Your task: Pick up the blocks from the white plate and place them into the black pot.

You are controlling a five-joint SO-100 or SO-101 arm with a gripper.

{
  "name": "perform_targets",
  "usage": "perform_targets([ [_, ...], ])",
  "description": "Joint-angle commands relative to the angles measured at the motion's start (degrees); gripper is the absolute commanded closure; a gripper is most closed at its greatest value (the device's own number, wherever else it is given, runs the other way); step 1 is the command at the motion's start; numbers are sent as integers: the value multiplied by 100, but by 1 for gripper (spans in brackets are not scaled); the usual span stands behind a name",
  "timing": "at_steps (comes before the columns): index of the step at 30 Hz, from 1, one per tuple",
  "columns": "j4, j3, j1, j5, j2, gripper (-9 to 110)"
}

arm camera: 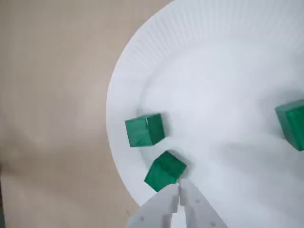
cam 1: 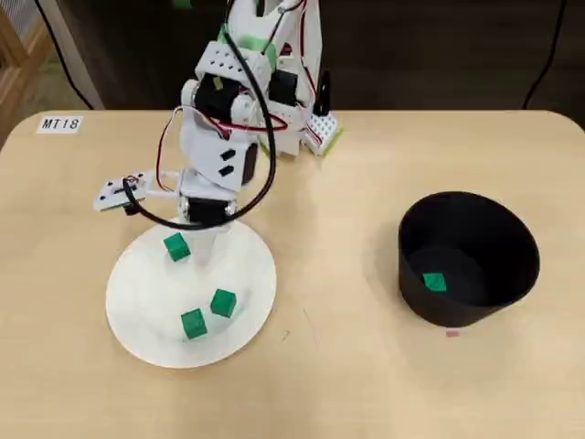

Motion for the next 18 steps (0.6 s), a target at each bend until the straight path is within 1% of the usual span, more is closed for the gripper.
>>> perform_targets([
  [1,-237,-483,-70,-132,-176,104],
  [4,-580,-492,-62,-53,-299,104],
  [9,-800,-492,-26,-79,-343,88],
  [14,-870,-510,-9,0,-589,82],
  [18,-888,-519,9,44,-782,80],
])
